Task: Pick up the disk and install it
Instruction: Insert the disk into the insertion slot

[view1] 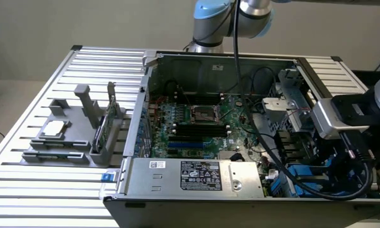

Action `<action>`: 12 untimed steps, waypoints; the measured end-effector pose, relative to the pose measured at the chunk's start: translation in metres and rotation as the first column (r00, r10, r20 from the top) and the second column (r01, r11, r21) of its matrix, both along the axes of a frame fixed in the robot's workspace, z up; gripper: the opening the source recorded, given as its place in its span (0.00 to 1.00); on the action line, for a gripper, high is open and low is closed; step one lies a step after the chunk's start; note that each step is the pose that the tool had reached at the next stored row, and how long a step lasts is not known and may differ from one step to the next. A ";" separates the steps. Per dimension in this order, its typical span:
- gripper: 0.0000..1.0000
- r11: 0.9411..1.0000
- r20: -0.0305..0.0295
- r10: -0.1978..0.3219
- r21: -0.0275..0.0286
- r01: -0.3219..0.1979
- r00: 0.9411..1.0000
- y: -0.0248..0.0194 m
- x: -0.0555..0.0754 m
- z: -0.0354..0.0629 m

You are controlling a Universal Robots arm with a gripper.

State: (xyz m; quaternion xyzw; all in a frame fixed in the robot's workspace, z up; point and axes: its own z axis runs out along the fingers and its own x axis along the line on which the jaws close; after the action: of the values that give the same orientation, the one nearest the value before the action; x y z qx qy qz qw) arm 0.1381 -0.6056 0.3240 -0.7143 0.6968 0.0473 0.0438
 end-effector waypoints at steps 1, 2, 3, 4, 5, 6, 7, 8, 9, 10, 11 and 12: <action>0.25 1.000 -0.001 0.000 -0.001 0.000 1.000 0.0000 0.000 0.0009; 0.25 1.000 -0.002 0.000 -0.001 0.000 1.000 0.0000 0.000 0.0032; 0.25 1.000 -0.004 0.000 -0.001 0.000 1.000 0.0000 0.000 0.0071; 0.25 1.000 -0.005 0.000 -0.001 0.000 1.000 0.0000 0.000 0.0118; 0.25 1.000 -0.006 0.000 -0.001 0.000 1.000 0.0000 0.000 0.0161; 0.25 1.000 -0.008 0.000 -0.001 0.000 1.000 0.0000 0.000 0.0207; 0.25 1.000 -0.009 0.000 -0.001 0.000 1.000 0.0000 0.000 0.0248; 0.25 1.000 -0.010 0.000 -0.001 0.000 1.000 0.0000 0.000 0.0288; 0.25 1.000 -0.012 0.000 -0.001 0.000 1.000 0.0000 0.000 0.0326; 0.25 1.000 -0.013 0.000 -0.001 0.000 1.000 0.0000 0.000 0.0365; 0.25 1.000 -0.014 0.000 -0.001 0.000 1.000 0.0000 0.000 0.0404; 0.25 1.000 -0.015 0.000 -0.001 0.000 1.000 0.0000 0.000 0.0446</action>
State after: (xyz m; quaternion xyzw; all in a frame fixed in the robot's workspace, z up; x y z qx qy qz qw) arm 0.1384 -0.6056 0.3686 -0.7140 0.6971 0.0522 0.0382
